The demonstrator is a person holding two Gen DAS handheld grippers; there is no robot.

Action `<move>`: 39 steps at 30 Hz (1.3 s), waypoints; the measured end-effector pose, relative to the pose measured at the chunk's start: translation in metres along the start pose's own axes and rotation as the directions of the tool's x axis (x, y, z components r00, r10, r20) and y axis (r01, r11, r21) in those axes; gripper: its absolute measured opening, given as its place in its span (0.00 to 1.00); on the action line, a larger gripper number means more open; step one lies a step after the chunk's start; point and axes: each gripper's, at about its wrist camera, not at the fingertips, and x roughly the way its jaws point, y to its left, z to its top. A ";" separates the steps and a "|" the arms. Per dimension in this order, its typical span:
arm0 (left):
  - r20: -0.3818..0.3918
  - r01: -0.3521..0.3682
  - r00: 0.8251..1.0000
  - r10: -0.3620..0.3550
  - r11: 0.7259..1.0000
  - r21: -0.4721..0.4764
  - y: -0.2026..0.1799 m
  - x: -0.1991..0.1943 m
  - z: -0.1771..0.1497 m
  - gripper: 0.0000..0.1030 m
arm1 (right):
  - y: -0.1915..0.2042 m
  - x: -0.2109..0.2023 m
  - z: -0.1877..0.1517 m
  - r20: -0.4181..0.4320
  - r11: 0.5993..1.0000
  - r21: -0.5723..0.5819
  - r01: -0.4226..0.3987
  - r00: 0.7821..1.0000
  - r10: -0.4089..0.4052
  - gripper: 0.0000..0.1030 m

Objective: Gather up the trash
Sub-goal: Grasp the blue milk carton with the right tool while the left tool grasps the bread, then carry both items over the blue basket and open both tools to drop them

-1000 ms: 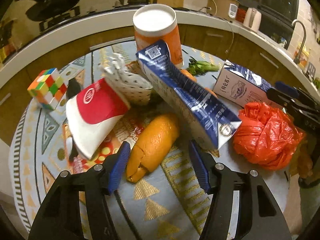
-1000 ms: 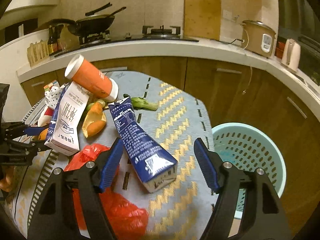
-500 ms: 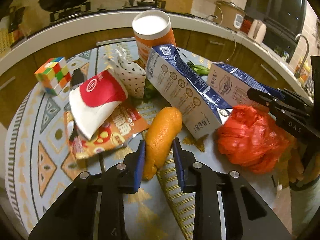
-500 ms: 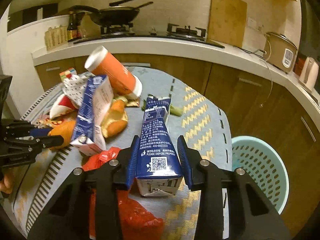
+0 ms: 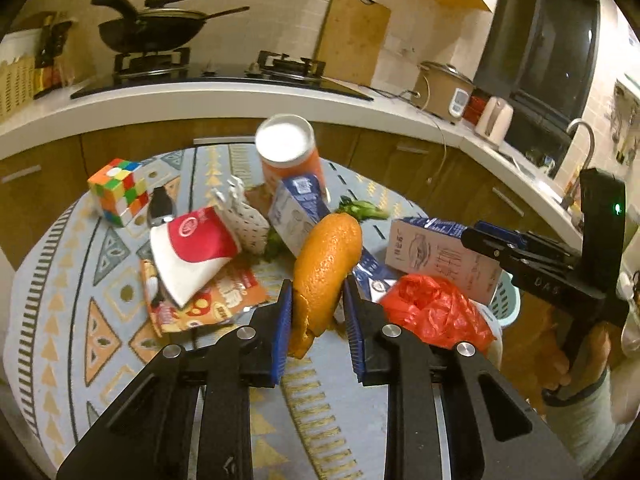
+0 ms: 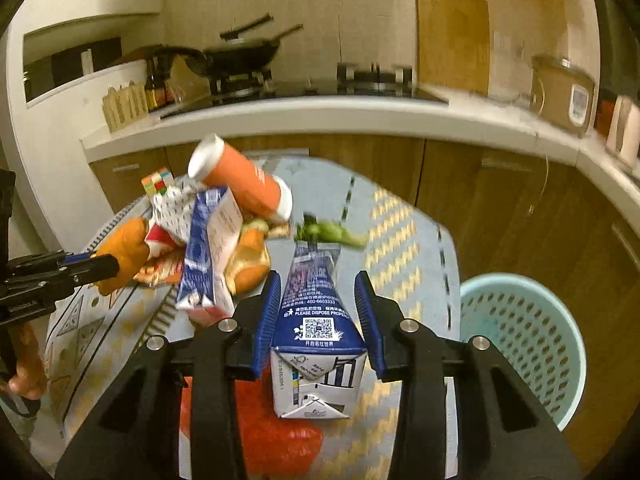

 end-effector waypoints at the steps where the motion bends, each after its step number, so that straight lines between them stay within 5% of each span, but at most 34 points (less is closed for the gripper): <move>1: -0.008 0.000 1.000 0.000 1.000 0.010 -0.004 0.003 -0.001 0.22 | -0.003 -0.001 -0.001 -0.014 1.000 0.005 0.000 1.000 0.000 0.39; 3: -0.020 0.006 1.000 -0.006 1.000 0.022 -0.006 0.008 -0.008 0.22 | -0.011 -0.002 -0.002 -0.044 1.000 0.011 0.016 0.999 -0.015 0.77; 8: -0.029 0.029 0.999 -0.029 0.999 0.025 -0.007 0.014 -0.012 0.22 | -0.016 -0.002 0.002 -0.111 1.000 0.003 -0.024 0.993 0.025 0.78; 10: -0.029 0.035 0.999 -0.034 0.999 0.027 -0.007 0.013 -0.012 0.22 | -0.012 0.005 0.001 -0.154 0.999 -0.011 -0.037 0.987 0.035 0.75; 15: -0.036 0.051 0.998 -0.050 0.998 0.038 -0.015 0.018 -0.008 0.22 | 0.004 0.027 -0.007 -0.243 0.995 -0.103 -0.005 0.970 -0.021 0.29; 20: -0.044 0.064 0.997 -0.061 0.996 0.064 -0.032 0.026 0.004 0.22 | 0.008 0.028 -0.011 -0.225 0.989 -0.144 0.012 0.973 -0.045 0.23; 27: -0.007 0.097 0.995 -0.097 0.989 0.110 -0.071 0.029 0.041 0.22 | -0.035 -0.009 0.009 -0.093 1.000 -0.014 0.017 0.996 -0.019 0.23; 33: -0.012 0.133 0.991 -0.133 0.978 0.158 -0.121 0.049 0.074 0.22 | -0.092 -0.044 0.015 -0.010 0.992 0.088 0.092 0.996 -0.092 0.23; 39: -0.071 0.158 0.987 -0.147 0.967 0.198 -0.176 0.090 0.089 0.22 | -0.154 -0.054 0.005 -0.025 0.958 0.209 0.196 0.980 -0.196 0.23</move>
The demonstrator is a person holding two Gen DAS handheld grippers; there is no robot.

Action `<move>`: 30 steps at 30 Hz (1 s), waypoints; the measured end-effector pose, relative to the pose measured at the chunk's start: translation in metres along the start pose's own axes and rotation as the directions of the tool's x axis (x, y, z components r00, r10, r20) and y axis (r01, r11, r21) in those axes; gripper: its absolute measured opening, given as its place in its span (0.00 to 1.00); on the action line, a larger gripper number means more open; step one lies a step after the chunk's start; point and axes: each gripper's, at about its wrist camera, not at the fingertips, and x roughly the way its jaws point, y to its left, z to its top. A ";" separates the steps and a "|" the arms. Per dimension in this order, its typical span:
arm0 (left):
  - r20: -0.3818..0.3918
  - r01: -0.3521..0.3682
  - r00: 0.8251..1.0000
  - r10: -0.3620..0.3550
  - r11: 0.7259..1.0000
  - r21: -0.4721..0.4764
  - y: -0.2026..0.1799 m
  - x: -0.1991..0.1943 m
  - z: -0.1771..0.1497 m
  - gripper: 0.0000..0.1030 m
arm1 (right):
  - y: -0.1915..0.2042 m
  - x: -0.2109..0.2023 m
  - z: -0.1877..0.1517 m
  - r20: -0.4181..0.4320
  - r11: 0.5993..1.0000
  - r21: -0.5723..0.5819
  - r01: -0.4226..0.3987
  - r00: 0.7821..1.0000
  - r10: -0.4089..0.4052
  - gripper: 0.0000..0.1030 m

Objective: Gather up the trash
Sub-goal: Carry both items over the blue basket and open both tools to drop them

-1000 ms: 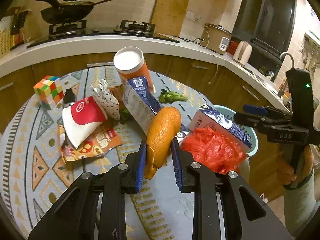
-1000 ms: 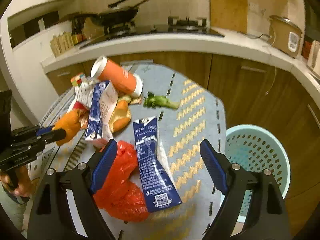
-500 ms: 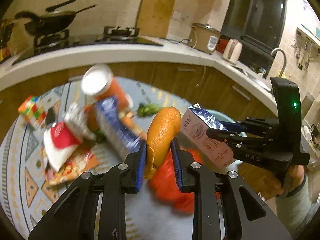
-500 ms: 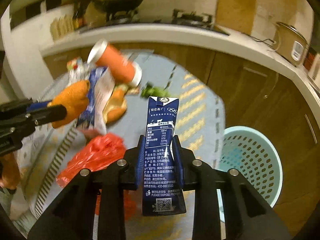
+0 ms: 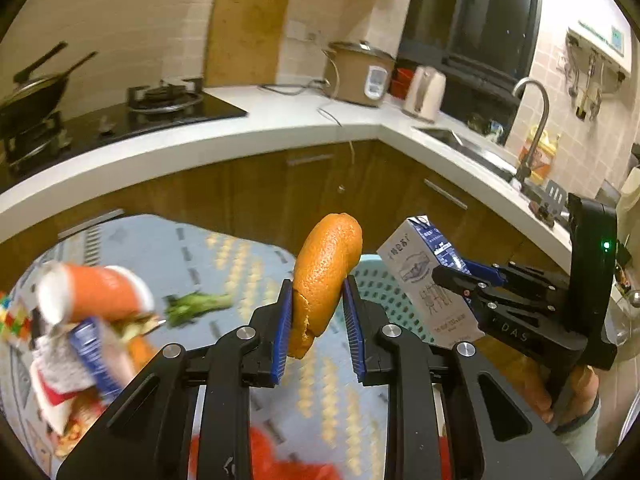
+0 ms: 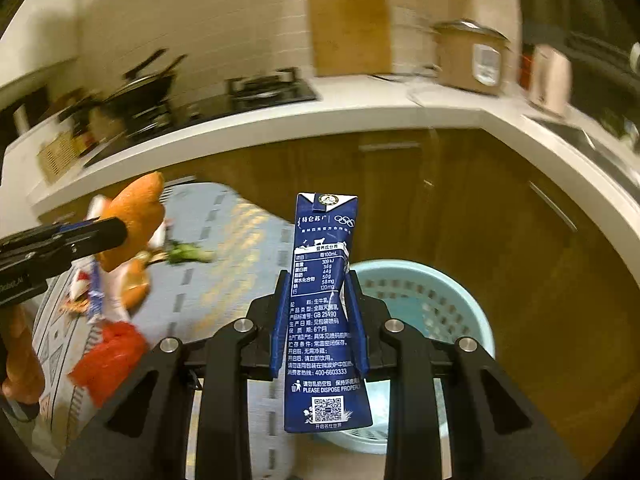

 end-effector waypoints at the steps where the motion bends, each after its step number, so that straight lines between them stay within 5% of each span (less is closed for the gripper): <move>1: -0.017 0.008 1.000 -0.008 1.000 0.003 -0.006 0.010 0.002 0.22 | -0.007 0.001 -0.001 -0.004 1.000 0.013 0.017 1.000 -0.017 0.23; 9: -0.169 0.091 0.981 -0.098 0.995 -0.049 -0.034 0.085 -0.007 0.22 | -0.055 0.031 -0.026 -0.089 0.989 0.111 0.101 0.992 -0.091 0.23; 23: -0.333 0.105 0.937 -0.105 0.994 -0.019 -0.049 0.141 -0.039 0.24 | -0.079 0.077 -0.069 -0.290 0.970 0.198 0.141 0.954 -0.079 0.24; 26: -0.329 0.101 0.939 -0.099 0.995 -0.010 -0.052 0.141 -0.040 0.47 | -0.080 0.078 -0.071 -0.296 0.967 0.202 0.158 0.951 -0.093 0.24; 30: -0.294 0.094 0.952 -0.090 0.996 -0.001 -0.051 0.130 -0.038 0.51 | -0.080 0.078 -0.070 -0.298 0.965 0.203 0.164 0.949 -0.098 0.24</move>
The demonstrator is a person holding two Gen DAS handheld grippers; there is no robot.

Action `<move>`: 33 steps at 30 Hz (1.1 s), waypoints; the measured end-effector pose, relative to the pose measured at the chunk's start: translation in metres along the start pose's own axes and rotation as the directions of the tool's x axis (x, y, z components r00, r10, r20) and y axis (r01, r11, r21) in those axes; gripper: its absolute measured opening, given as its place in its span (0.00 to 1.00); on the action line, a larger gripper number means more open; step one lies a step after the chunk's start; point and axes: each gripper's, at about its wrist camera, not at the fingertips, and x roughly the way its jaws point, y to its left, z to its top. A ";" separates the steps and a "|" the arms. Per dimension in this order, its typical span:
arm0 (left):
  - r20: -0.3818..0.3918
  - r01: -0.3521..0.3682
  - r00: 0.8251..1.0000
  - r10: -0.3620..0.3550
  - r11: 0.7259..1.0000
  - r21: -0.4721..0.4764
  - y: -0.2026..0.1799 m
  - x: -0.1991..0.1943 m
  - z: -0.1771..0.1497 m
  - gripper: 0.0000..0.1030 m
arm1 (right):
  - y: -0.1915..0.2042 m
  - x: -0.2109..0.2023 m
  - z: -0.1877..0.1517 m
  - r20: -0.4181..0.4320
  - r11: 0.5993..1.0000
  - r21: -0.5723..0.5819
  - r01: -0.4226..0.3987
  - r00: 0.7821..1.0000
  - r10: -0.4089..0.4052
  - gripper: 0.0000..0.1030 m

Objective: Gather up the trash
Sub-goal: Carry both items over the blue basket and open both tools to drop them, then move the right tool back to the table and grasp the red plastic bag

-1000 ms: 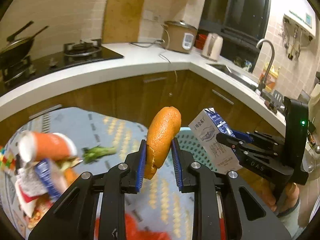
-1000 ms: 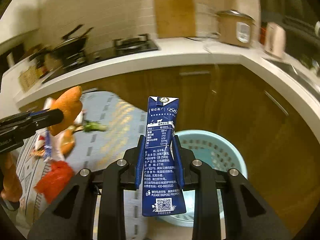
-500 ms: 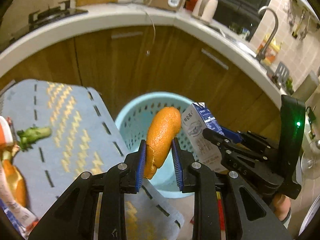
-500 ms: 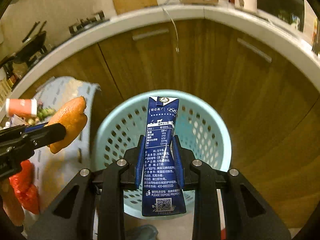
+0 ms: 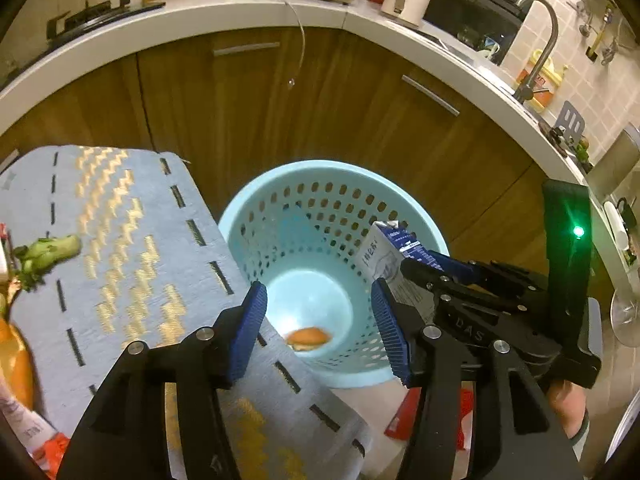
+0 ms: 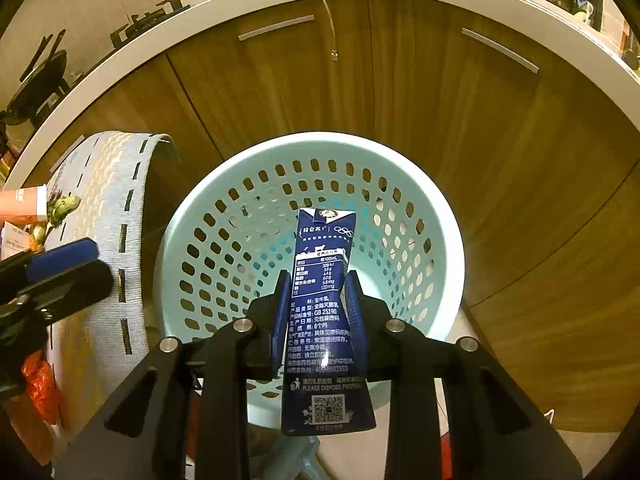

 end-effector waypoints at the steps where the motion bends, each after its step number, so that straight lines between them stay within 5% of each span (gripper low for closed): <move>1: 0.005 0.003 1.000 -0.003 1.000 -0.003 0.001 -0.004 0.000 0.51 | 0.001 0.000 0.001 0.001 1.000 0.000 0.001 1.000 -0.001 0.24; 5: 0.053 0.019 0.998 -0.019 1.000 -0.013 0.006 -0.026 -0.003 0.56 | 0.005 -0.010 0.001 0.038 1.000 -0.013 0.020 0.999 -0.019 0.49; 8: 0.101 0.020 0.995 -0.018 1.000 -0.019 0.011 -0.047 -0.010 0.58 | 0.014 -0.025 0.001 0.093 0.999 -0.047 0.025 0.995 -0.021 0.52; 10: 0.140 0.007 0.990 -0.004 1.000 -0.020 0.016 -0.064 -0.016 0.62 | 0.022 -0.035 0.001 0.130 0.997 -0.066 0.034 0.991 -0.025 0.64; 12: 0.180 -0.032 0.983 0.035 0.999 -0.022 0.020 -0.081 -0.023 0.69 | 0.032 -0.046 -0.001 0.174 0.996 -0.077 0.046 0.984 -0.032 0.88; 13: 0.197 -0.043 0.979 0.048 0.999 -0.026 0.024 -0.088 -0.026 0.71 | 0.036 -0.050 -0.001 0.189 0.996 -0.074 0.051 0.981 -0.036 0.91; 22: 0.302 -0.165 0.930 0.208 0.973 -0.161 0.083 -0.165 -0.070 0.80 | 0.075 -0.073 -0.006 0.296 0.993 -0.048 0.112 0.951 -0.093 0.92; 33: 0.307 -0.257 0.881 0.361 0.908 -0.330 0.152 -0.214 -0.128 0.80 | 0.132 -0.115 -0.038 0.463 0.981 -0.139 0.133 0.885 -0.055 0.92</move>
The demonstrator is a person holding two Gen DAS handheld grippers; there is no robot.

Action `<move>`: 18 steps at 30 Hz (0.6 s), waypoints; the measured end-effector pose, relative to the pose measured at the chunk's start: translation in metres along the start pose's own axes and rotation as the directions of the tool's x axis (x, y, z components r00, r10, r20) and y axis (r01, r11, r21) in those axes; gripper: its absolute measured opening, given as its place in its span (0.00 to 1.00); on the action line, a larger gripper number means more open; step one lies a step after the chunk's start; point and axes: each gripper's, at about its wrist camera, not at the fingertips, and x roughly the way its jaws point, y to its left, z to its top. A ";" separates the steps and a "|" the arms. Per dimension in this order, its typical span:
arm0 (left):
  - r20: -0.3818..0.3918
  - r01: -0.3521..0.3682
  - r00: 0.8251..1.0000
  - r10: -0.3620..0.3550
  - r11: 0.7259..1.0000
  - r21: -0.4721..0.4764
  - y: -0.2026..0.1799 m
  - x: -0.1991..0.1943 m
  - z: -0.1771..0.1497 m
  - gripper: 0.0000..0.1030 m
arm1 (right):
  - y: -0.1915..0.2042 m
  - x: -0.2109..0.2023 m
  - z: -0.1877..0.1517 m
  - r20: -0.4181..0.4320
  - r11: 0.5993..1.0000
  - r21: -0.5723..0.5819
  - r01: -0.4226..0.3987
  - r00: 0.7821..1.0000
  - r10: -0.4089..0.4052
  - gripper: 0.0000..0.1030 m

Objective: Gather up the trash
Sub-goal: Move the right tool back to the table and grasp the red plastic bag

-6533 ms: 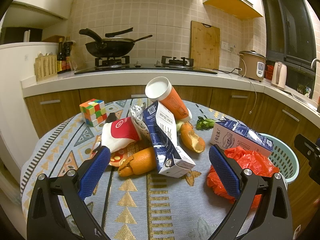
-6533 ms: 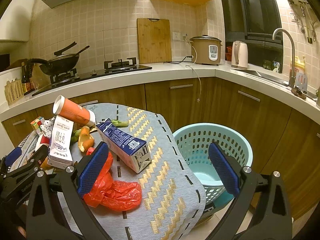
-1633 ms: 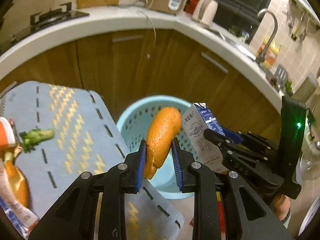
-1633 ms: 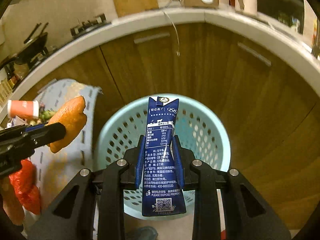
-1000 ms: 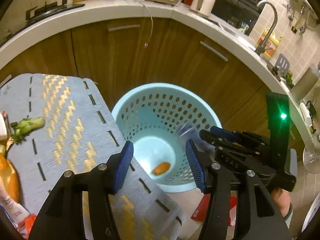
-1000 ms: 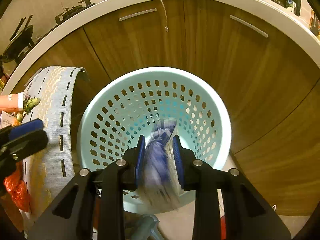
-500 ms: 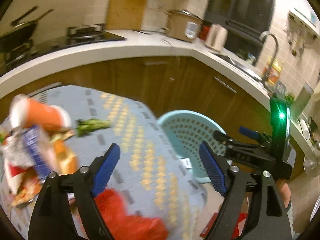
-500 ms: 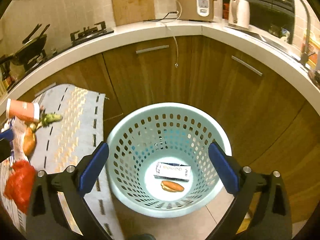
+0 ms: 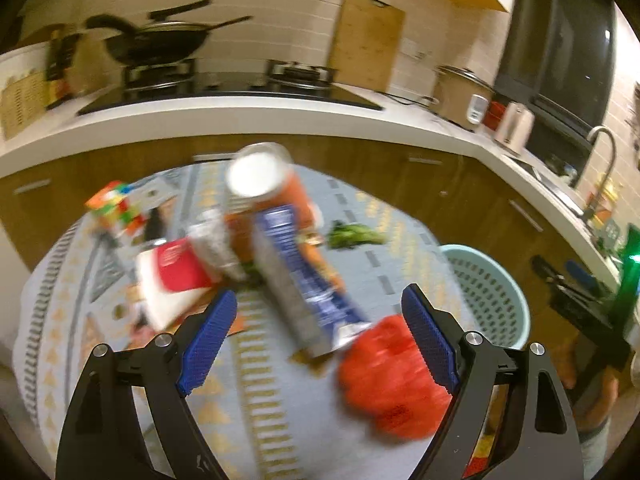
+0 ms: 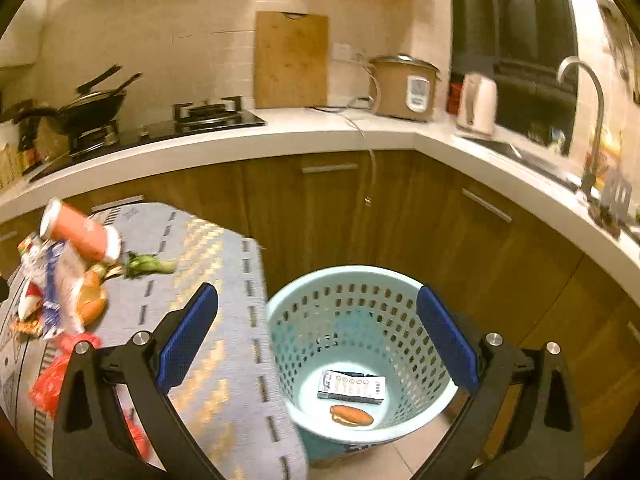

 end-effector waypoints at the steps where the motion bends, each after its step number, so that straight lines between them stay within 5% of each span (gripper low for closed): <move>1: 0.002 -0.013 1.000 0.013 1.000 -0.006 0.006 -0.002 -0.002 0.80 | 0.005 -0.002 0.000 -0.006 1.000 -0.008 -0.017 1.000 0.017 0.92; 10: -0.008 -0.119 0.993 0.118 0.990 -0.072 0.071 -0.020 -0.024 0.80 | 0.073 -0.023 -0.022 -0.101 0.966 -0.055 -0.254 0.964 0.247 0.92; 12: -0.021 -0.129 0.992 0.128 0.987 -0.091 0.084 -0.019 -0.026 0.80 | 0.090 -0.025 -0.029 -0.140 0.943 -0.066 -0.327 0.939 0.316 0.92; 18: -0.033 -0.145 0.989 0.143 0.984 -0.105 0.106 -0.007 -0.022 0.80 | 0.125 -0.031 -0.047 -0.199 0.924 -0.122 -0.362 0.921 0.335 0.90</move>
